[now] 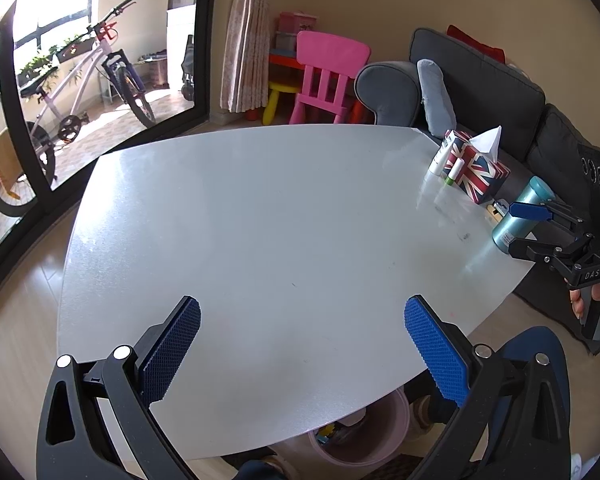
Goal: Collect trash
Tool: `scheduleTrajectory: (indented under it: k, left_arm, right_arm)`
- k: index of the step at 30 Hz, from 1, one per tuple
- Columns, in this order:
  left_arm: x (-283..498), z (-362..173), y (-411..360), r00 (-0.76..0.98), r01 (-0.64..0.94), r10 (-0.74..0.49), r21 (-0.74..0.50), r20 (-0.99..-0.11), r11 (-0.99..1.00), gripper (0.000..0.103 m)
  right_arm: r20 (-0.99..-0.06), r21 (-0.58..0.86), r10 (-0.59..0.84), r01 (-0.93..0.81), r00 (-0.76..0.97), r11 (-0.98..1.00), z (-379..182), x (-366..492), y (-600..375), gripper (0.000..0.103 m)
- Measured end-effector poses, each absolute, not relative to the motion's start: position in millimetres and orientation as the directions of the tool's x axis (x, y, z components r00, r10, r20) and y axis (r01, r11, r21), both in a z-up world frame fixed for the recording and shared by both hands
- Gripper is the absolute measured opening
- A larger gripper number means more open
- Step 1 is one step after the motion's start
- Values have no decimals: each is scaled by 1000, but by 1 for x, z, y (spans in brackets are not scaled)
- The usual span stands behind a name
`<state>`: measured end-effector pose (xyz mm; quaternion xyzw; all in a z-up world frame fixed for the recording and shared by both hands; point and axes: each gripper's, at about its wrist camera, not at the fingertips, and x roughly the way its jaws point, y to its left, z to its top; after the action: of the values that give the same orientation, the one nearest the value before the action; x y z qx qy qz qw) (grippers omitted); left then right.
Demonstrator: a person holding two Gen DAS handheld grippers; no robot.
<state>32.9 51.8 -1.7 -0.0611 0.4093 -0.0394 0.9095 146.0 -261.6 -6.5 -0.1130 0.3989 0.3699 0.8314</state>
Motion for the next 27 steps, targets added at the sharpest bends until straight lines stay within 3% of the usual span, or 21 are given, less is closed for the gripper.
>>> scheduleTrajectory:
  k: [27]
  left_arm:
    - [34,-5,47,654,22,-124,-145,-746,989,98]
  right_arm:
    - [-747,108,525,-704,408,702,-7,147,-263,95]
